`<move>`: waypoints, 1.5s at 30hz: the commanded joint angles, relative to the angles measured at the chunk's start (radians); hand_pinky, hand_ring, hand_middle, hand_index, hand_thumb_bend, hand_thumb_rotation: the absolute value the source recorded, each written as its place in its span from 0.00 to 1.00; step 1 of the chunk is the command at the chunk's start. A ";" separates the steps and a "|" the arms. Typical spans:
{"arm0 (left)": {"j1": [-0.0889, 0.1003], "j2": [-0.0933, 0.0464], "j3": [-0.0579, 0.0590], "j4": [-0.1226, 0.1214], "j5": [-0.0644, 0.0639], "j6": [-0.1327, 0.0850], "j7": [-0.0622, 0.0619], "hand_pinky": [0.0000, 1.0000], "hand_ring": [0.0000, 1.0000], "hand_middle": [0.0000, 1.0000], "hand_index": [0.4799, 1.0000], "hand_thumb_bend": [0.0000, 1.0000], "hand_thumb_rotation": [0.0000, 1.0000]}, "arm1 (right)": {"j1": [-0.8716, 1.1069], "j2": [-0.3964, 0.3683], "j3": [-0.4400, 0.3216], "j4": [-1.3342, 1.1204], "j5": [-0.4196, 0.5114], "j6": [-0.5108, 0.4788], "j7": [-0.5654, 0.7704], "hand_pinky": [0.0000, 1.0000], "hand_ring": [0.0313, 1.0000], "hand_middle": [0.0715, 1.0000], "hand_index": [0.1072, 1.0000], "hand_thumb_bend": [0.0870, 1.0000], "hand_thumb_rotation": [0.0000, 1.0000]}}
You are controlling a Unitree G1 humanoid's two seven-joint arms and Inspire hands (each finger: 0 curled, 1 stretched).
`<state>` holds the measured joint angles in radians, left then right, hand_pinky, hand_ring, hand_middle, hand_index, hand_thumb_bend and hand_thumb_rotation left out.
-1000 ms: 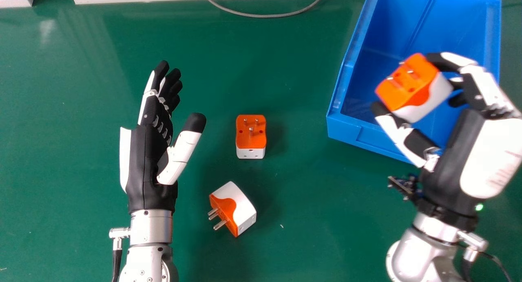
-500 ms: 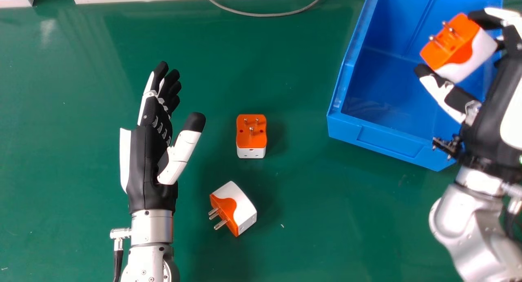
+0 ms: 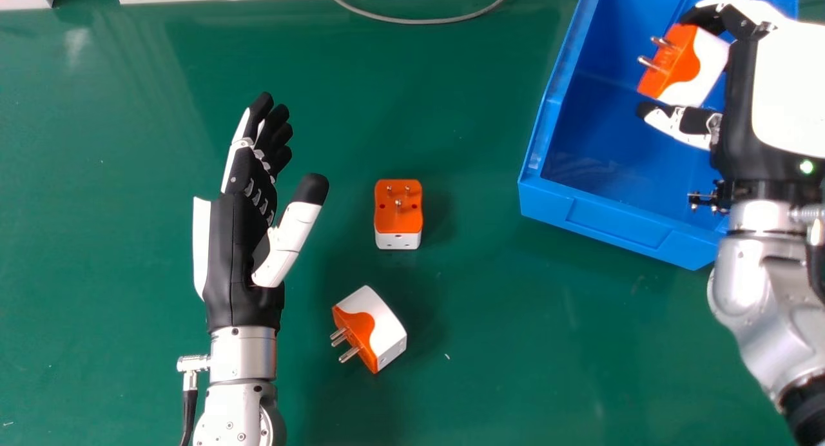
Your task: Pick all objects and put in blue box
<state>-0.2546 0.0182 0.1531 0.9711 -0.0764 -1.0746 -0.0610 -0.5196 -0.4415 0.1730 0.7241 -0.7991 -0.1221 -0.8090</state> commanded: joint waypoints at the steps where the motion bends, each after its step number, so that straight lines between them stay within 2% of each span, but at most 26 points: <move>1: -0.017 -0.001 0.001 0.000 0.007 -0.019 0.000 0.91 0.90 0.91 0.82 0.94 0.67 | -0.069 -0.037 0.013 0.038 -0.010 0.016 0.001 0.28 0.35 0.44 0.48 0.44 0.00; 3: -0.020 -0.003 0.001 0.004 -0.001 -0.023 -0.009 0.91 0.90 0.90 0.82 0.94 0.67 | -0.098 -0.041 0.030 0.086 -0.012 0.030 0.003 0.27 0.35 0.44 0.48 0.45 0.00; 4: -0.021 -0.002 0.001 0.006 0.000 -0.026 -0.009 0.91 0.90 0.90 0.82 0.94 0.67 | -0.114 -0.042 0.038 0.109 -0.011 0.040 0.014 0.28 0.35 0.44 0.48 0.45 0.00; 12: -0.017 0.000 -0.001 0.001 0.014 -0.020 0.007 0.92 0.90 0.90 0.82 0.94 0.67 | -0.197 -0.050 0.115 0.212 -0.013 0.116 0.160 0.29 0.34 0.44 0.48 0.46 0.00; 18: -0.019 -0.004 -0.002 0.002 0.009 -0.019 0.003 0.92 0.90 0.91 0.83 0.94 0.67 | -0.209 -0.063 0.148 0.209 0.012 0.139 0.359 0.30 0.35 0.45 0.47 0.46 0.00; 20: -0.021 -0.003 -0.002 0.004 0.010 -0.019 0.004 0.92 0.91 0.91 0.83 0.94 0.67 | -0.206 -0.070 0.155 0.210 0.013 0.120 0.368 0.30 0.35 0.45 0.47 0.46 0.00; 24: -0.026 -0.006 -0.001 0.004 0.003 -0.015 -0.002 0.92 0.91 0.91 0.83 0.94 0.67 | -0.195 -0.082 0.165 0.185 0.018 0.111 0.384 0.30 0.35 0.45 0.47 0.46 0.00; 30: -0.034 -0.003 -0.001 0.011 0.007 -0.016 0.000 0.92 0.91 0.91 0.84 0.94 0.67 | -0.190 -0.089 0.160 0.150 0.027 0.123 0.406 0.30 0.34 0.45 0.48 0.46 0.00; 33: -0.037 -0.004 0.001 0.011 -0.001 -0.014 -0.006 0.92 0.91 0.91 0.84 0.94 0.67 | -0.192 -0.091 0.168 0.149 0.014 0.127 0.395 0.30 0.34 0.45 0.48 0.46 0.00; 38: -0.042 -0.003 0.003 0.014 0.002 -0.017 0.000 0.92 0.91 0.91 0.83 0.95 0.67 | -0.183 -0.083 0.181 0.114 -0.013 0.187 0.367 0.32 0.35 0.45 0.48 0.46 0.00; 40: -0.045 0.001 0.002 0.017 0.014 -0.017 0.011 0.92 0.91 0.91 0.83 0.95 0.67 | -0.177 -0.087 0.186 0.082 -0.013 0.217 0.409 0.32 0.35 0.45 0.48 0.46 0.00; 41: -0.046 0.001 0.002 0.018 0.014 -0.017 0.011 0.92 0.91 0.91 0.83 0.95 0.67 | -0.174 -0.088 0.187 0.068 -0.013 0.233 0.431 0.32 0.35 0.45 0.48 0.46 0.00; 42: -0.047 0.000 0.002 0.018 0.010 -0.015 0.009 0.92 0.91 0.91 0.82 0.95 0.67 | -0.171 -0.092 0.190 0.050 -0.014 0.254 0.459 0.37 0.43 0.52 0.54 0.55 0.01; 44: -0.048 -0.002 0.001 0.017 0.004 -0.014 0.005 0.92 0.91 0.91 0.82 0.95 0.67 | -0.164 -0.097 0.195 0.017 -0.020 0.291 0.502 0.37 0.43 0.52 0.54 0.55 0.01; 45: -0.049 -0.002 0.001 0.018 0.006 -0.014 0.006 0.92 0.91 0.91 0.82 0.95 0.67 | -0.160 -0.099 0.195 0.002 -0.019 0.303 0.517 0.44 0.51 0.59 0.60 0.62 0.03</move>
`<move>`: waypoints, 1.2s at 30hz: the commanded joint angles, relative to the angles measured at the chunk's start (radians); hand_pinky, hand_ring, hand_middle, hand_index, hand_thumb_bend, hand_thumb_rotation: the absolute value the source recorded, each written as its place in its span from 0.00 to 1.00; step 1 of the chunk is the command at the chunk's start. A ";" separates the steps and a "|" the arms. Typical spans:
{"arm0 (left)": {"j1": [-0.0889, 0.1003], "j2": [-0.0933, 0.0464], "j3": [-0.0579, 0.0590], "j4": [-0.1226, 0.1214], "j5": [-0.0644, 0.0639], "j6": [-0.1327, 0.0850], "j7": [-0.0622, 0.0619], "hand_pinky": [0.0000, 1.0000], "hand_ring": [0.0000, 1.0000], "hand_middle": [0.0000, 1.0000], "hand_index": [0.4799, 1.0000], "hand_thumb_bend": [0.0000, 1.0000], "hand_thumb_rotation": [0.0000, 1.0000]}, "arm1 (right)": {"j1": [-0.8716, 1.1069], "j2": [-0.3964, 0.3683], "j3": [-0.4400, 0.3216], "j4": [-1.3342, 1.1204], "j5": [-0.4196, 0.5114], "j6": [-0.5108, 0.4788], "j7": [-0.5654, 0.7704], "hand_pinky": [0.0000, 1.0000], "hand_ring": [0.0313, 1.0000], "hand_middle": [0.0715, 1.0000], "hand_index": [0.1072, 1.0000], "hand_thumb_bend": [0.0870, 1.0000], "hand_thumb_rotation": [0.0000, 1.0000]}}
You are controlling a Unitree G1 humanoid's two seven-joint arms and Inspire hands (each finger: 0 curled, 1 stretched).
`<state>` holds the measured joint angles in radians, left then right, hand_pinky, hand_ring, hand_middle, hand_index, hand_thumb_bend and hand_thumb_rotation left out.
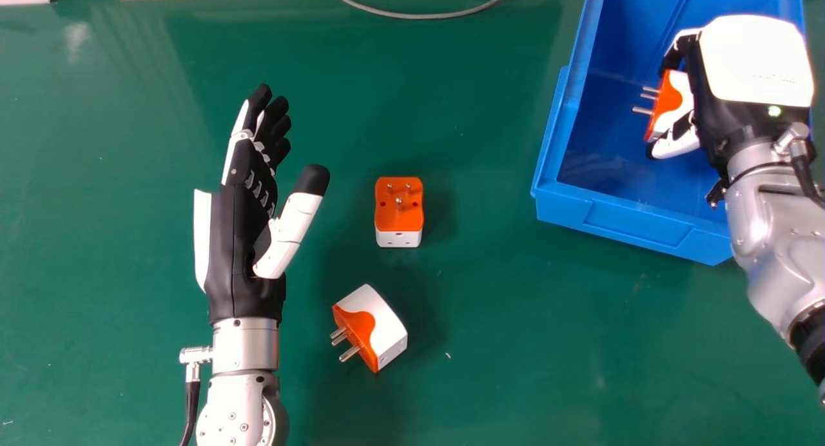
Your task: Pick all objects and put in blue box
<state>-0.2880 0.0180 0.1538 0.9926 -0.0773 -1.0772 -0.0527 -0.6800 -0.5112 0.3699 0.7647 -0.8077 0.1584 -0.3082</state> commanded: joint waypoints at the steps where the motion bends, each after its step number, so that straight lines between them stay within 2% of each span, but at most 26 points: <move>1: -0.016 -0.001 0.000 -0.003 0.009 -0.013 0.000 0.92 0.91 0.90 0.81 0.95 0.67 | 0.005 -0.030 -0.003 -0.054 -0.012 0.036 0.027 0.51 0.60 0.67 0.67 0.68 0.06; 4: -0.017 -0.002 0.000 -0.004 0.007 -0.014 -0.001 0.92 0.91 0.90 0.80 0.95 0.67 | 0.019 -0.033 -0.003 -0.098 -0.024 0.076 0.058 0.72 0.79 0.83 0.82 0.82 0.14; 6: -0.016 -0.001 -0.001 -0.006 0.009 -0.014 -0.002 0.92 0.91 0.90 0.80 0.95 0.67 | 0.026 -0.033 -0.008 -0.121 -0.024 0.092 0.077 0.72 0.79 0.83 0.82 0.82 0.14; 9: -0.016 -0.003 -0.002 -0.006 0.000 -0.011 -0.012 0.92 0.91 0.90 0.81 0.95 0.67 | 0.037 -0.035 -0.014 -0.151 -0.021 0.106 0.092 0.86 0.89 0.91 0.91 0.90 0.21; 11: -0.018 -0.003 0.000 -0.004 0.002 -0.011 -0.010 0.93 0.91 0.90 0.82 0.95 0.67 | 0.042 -0.036 -0.017 -0.165 -0.019 0.109 0.096 0.91 0.93 0.95 0.94 0.94 0.24; 14: -0.020 -0.001 0.001 -0.001 0.006 -0.011 -0.007 0.93 0.91 0.90 0.82 0.95 0.66 | 0.049 -0.039 -0.018 -0.177 -0.023 0.109 0.093 0.94 0.96 0.97 0.96 0.96 0.26; 16: -0.019 0.000 0.001 -0.001 0.014 -0.012 0.003 0.93 0.91 0.90 0.82 0.95 0.67 | 0.052 -0.039 -0.022 -0.192 -0.021 0.114 0.100 0.96 0.97 0.98 0.98 0.98 0.28; 21: -0.019 0.000 0.000 0.001 0.011 -0.014 0.002 0.92 0.91 0.90 0.81 0.95 0.67 | 0.073 -0.040 -0.024 -0.260 -0.044 0.149 0.096 0.98 0.99 0.99 0.99 0.99 0.30; 24: -0.014 0.004 -0.001 -0.002 0.020 -0.018 0.010 0.92 0.91 0.90 0.81 0.95 0.67 | 0.110 -0.026 -0.048 -0.336 -0.050 0.169 0.042 0.99 0.99 0.99 0.99 0.99 0.32; 28: -0.006 0.003 -0.001 -0.004 0.010 -0.019 0.000 0.91 0.90 0.90 0.81 0.94 0.68 | 0.190 0.031 -0.097 -0.441 -0.054 0.170 -0.154 1.00 1.00 1.00 1.00 1.00 0.35; 31: 0.001 0.001 0.000 -0.007 -0.003 -0.021 -0.014 0.91 0.90 0.90 0.82 0.95 0.68 | 0.244 0.082 -0.136 -0.483 -0.025 0.089 -0.340 1.00 1.00 1.00 1.00 1.00 0.36; 33: 0.006 0.003 0.000 -0.009 0.001 -0.023 -0.014 0.91 0.90 0.91 0.82 0.95 0.67 | 0.272 0.125 -0.161 -0.466 0.009 -0.058 -0.540 1.00 1.00 1.00 1.00 0.98 0.39; 36: 0.014 0.005 0.001 -0.017 -0.006 -0.020 -0.023 0.91 0.90 0.91 0.83 0.96 0.68 | 0.261 0.171 -0.145 -0.335 -0.003 -0.352 -0.945 0.96 0.98 1.00 1.00 0.91 0.39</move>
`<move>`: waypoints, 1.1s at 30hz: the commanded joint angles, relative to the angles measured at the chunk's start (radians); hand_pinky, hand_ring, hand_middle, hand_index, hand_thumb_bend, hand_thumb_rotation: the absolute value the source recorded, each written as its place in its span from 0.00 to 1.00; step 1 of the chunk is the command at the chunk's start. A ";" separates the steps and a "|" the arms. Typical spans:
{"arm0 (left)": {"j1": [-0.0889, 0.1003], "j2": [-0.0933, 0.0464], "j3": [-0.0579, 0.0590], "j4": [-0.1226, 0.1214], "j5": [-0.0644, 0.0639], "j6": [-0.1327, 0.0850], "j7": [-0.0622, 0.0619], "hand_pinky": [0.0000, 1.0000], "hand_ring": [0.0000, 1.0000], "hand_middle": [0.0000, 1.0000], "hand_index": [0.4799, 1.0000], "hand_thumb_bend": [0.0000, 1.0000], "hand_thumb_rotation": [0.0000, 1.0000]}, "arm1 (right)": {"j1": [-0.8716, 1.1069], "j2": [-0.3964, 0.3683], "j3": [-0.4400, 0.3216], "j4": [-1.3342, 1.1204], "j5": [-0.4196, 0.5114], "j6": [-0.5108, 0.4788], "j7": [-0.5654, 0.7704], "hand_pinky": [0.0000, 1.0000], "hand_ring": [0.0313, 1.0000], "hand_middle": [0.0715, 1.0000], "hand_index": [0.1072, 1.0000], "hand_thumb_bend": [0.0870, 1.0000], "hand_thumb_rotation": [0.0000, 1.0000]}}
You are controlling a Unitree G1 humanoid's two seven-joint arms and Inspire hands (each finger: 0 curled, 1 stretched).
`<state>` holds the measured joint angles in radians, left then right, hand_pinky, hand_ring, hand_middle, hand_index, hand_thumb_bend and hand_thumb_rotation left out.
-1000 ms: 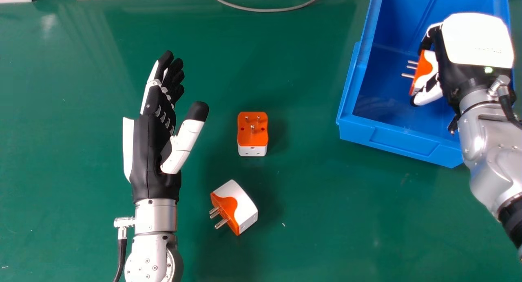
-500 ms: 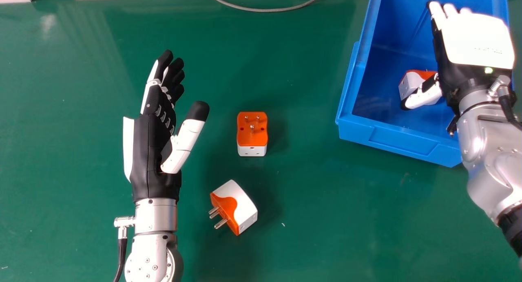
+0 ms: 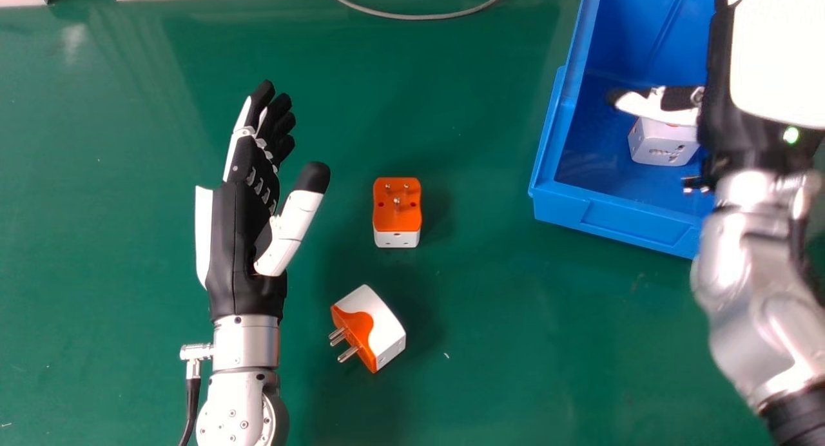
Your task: Pick all objects and put in blue box
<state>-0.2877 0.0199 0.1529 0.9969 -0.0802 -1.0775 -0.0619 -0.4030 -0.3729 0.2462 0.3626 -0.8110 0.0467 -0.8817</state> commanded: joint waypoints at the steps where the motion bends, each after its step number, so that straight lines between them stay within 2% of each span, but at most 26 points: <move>1: 0.015 0.004 0.002 -0.023 -0.003 -0.019 -0.013 0.91 0.90 0.91 0.83 0.96 0.68 | -0.021 0.055 -0.014 0.099 -0.006 -0.301 -0.465 0.92 0.97 0.99 1.00 0.88 0.38; 3: 0.018 0.009 0.003 -0.025 -0.001 -0.021 -0.013 0.91 0.90 0.91 0.83 0.96 0.68 | -0.018 0.098 0.004 0.133 -0.012 -0.376 -0.555 0.88 0.94 0.97 0.99 0.86 0.38; 5: 0.018 0.014 0.003 -0.028 -0.010 -0.021 -0.027 0.90 0.90 0.91 0.83 0.96 0.68 | -0.004 0.149 0.039 0.157 -0.027 -0.427 -0.606 0.84 0.92 0.95 0.98 0.82 0.38; 7: 0.018 0.016 0.001 -0.030 -0.012 -0.021 -0.031 0.91 0.90 0.91 0.83 0.95 0.67 | 0.004 0.207 0.082 0.200 -0.049 -0.475 -0.662 0.84 0.92 0.95 0.98 0.80 0.39; 10: 0.021 0.016 -0.001 -0.031 -0.007 -0.019 -0.029 0.91 0.90 0.91 0.84 0.95 0.67 | 0.006 0.280 0.149 0.277 -0.087 -0.535 -0.721 0.79 0.92 0.97 0.99 0.77 0.44; 12: 0.025 0.015 -0.001 -0.034 -0.003 -0.016 -0.027 0.92 0.90 0.91 0.83 0.94 0.67 | 0.016 0.323 0.197 0.318 -0.103 -0.558 -0.713 0.78 0.92 0.97 0.99 0.76 0.45; 14: 0.027 0.010 0.000 -0.038 -0.009 -0.014 -0.033 0.92 0.90 0.91 0.83 0.94 0.67 | 0.037 0.348 0.239 0.335 -0.120 -0.544 -0.660 0.78 0.92 0.97 0.99 0.76 0.45; 17: 0.033 0.006 -0.001 -0.050 -0.003 -0.009 -0.028 0.92 0.91 0.91 0.84 0.94 0.67 | 0.055 0.340 0.276 0.332 -0.124 -0.575 -0.594 0.76 0.92 0.98 1.00 0.75 0.51; 19: 0.036 0.006 0.000 -0.053 0.002 -0.007 -0.024 0.93 0.91 0.91 0.84 0.95 0.67 | 0.073 0.319 0.280 0.303 -0.102 -0.591 -0.504 0.75 0.91 0.98 1.00 0.76 0.53; 21: 0.035 0.004 0.001 -0.051 -0.004 -0.016 -0.028 0.93 0.91 0.91 0.84 0.95 0.67 | 0.090 0.305 0.274 0.274 -0.082 -0.593 -0.434 0.72 0.89 0.98 1.00 0.76 0.55; 23: 0.036 0.002 0.000 -0.051 -0.003 -0.015 -0.028 0.93 0.91 0.91 0.85 0.94 0.67 | 0.102 0.295 0.265 0.248 -0.063 -0.592 -0.386 0.68 0.84 0.96 1.00 0.76 0.60; 31: 0.038 0.005 -0.002 -0.057 0.022 -0.002 -0.001 0.93 0.91 0.91 0.85 0.95 0.67 | 0.135 0.274 0.234 0.185 -0.006 -0.559 -0.187 0.64 0.80 0.92 1.00 0.76 0.65; 33: 0.037 0.006 -0.004 -0.057 0.023 0.000 0.002 0.93 0.91 0.91 0.84 0.95 0.68 | 0.146 0.267 0.227 0.160 0.005 -0.531 -0.115 0.65 0.81 0.93 1.00 0.75 0.65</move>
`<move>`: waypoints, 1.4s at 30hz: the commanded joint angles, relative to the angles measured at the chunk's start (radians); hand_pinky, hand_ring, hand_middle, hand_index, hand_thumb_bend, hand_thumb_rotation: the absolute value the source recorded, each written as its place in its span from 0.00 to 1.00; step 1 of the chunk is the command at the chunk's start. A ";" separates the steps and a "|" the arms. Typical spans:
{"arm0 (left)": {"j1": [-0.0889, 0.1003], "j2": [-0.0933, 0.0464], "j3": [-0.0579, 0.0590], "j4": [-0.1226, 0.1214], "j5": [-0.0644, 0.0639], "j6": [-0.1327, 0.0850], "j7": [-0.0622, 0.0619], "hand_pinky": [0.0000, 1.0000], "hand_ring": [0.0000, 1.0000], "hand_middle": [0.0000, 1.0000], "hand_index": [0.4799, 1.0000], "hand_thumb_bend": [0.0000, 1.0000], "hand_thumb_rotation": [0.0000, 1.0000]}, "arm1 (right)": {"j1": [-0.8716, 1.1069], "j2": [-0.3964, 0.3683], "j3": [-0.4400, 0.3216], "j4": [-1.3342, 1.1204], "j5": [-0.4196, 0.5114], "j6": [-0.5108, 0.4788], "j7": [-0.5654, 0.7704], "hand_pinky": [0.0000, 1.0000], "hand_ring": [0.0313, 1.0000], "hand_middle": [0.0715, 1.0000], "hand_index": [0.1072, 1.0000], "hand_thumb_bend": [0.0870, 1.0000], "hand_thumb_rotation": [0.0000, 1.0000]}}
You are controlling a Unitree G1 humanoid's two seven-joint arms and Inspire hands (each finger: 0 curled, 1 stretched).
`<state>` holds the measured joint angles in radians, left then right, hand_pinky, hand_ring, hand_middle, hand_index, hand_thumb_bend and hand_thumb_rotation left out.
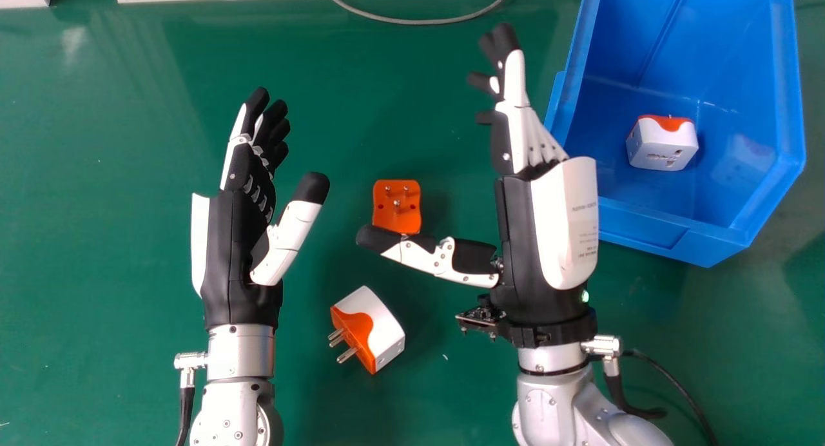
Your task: Pick all objects and put in blue box
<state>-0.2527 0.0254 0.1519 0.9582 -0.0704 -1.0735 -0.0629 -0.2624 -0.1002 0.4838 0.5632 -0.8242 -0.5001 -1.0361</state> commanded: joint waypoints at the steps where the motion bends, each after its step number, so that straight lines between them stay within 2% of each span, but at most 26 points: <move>1: 0.001 0.000 -0.003 -0.019 0.014 -0.004 0.004 0.92 0.91 0.91 0.84 0.95 0.68 | 0.010 -0.010 -0.014 -0.054 0.020 0.033 0.073 0.66 0.82 0.93 1.00 0.74 0.65; 4: -0.001 0.002 -0.004 -0.018 0.015 -0.005 0.007 0.92 0.91 0.91 0.84 0.95 0.68 | 0.025 -0.017 -0.025 -0.093 0.026 0.072 0.152 0.70 0.85 0.94 1.00 0.72 0.67; 9: -0.004 -0.005 -0.003 -0.018 0.006 -0.003 0.002 0.92 0.91 0.91 0.84 0.95 0.68 | 0.053 -0.032 -0.042 -0.186 0.041 0.172 0.320 0.72 0.87 0.94 1.00 0.68 0.70; 11: -0.008 -0.005 -0.004 -0.012 0.013 -0.008 0.006 0.92 0.91 0.91 0.84 0.96 0.68 | 0.059 -0.043 -0.047 -0.226 0.041 0.215 0.387 0.72 0.88 0.94 1.00 0.67 0.71; 12: -0.008 -0.003 -0.005 -0.011 0.022 -0.009 0.014 0.92 0.91 0.91 0.84 0.96 0.68 | 0.061 -0.049 -0.048 -0.245 0.039 0.238 0.423 0.72 0.88 0.94 1.00 0.67 0.71; 14: -0.009 -0.003 -0.005 -0.010 0.030 -0.007 0.023 0.92 0.91 0.91 0.84 0.96 0.68 | 0.059 -0.060 -0.052 -0.278 0.038 0.276 0.487 0.72 0.88 0.94 1.00 0.66 0.72; 20: -0.016 -0.007 -0.005 -0.007 0.031 -0.003 0.030 0.92 0.91 0.91 0.83 0.95 0.68 | 0.035 -0.085 -0.049 -0.363 0.018 0.381 0.657 0.71 0.88 0.94 1.00 0.61 0.75; 25: -0.023 -0.006 -0.002 -0.003 0.029 -0.009 0.031 0.92 0.91 0.91 0.83 0.95 0.68 | -0.019 -0.099 -0.037 -0.414 -0.003 0.475 0.828 0.70 0.88 0.95 1.00 0.58 0.75; 27: -0.024 -0.006 -0.002 -0.003 0.023 -0.010 0.026 0.92 0.91 0.91 0.83 0.95 0.68 | -0.040 -0.100 -0.033 -0.431 -0.014 0.519 0.898 0.70 0.89 0.96 1.00 0.57 0.75; 30: -0.025 -0.005 -0.002 -0.005 0.027 -0.006 0.029 0.91 0.90 0.90 0.82 0.95 0.67 | -0.078 -0.103 -0.019 -0.439 -0.043 0.577 0.985 0.72 0.91 0.98 1.00 0.56 0.71; 34: -0.024 -0.005 -0.003 -0.006 0.029 -0.006 0.030 0.90 0.90 0.90 0.82 0.95 0.67 | -0.127 -0.094 0.011 -0.396 -0.080 0.620 1.027 0.72 0.92 0.99 1.00 0.59 0.61; 37: -0.023 -0.002 -0.002 -0.007 0.031 -0.007 0.032 0.90 0.90 0.90 0.82 0.95 0.67 | -0.162 -0.078 0.025 -0.361 -0.069 0.644 1.068 0.71 0.93 0.99 1.00 0.64 0.53; 39: -0.022 0.001 -0.001 -0.007 0.027 -0.009 0.028 0.90 0.90 0.90 0.82 0.95 0.67 | -0.185 -0.066 0.030 -0.341 -0.057 0.661 1.112 0.71 0.93 0.99 1.00 0.66 0.51; 41: -0.022 0.006 0.000 -0.006 0.035 -0.013 0.036 0.90 0.90 0.90 0.82 0.95 0.67 | -0.207 -0.054 0.033 -0.326 -0.044 0.680 1.163 0.72 0.94 0.99 1.00 0.68 0.49; 42: -0.021 0.007 0.000 -0.005 0.035 -0.014 0.036 0.90 0.90 0.90 0.82 0.94 0.67 | -0.218 -0.048 0.035 -0.320 -0.039 0.692 1.187 0.73 0.95 1.00 1.00 0.70 0.47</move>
<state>-0.2662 0.0276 0.1525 0.9610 -0.0438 -1.0692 -0.0294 -0.4320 -0.1611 0.5175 0.2452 -0.8716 0.1770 0.1241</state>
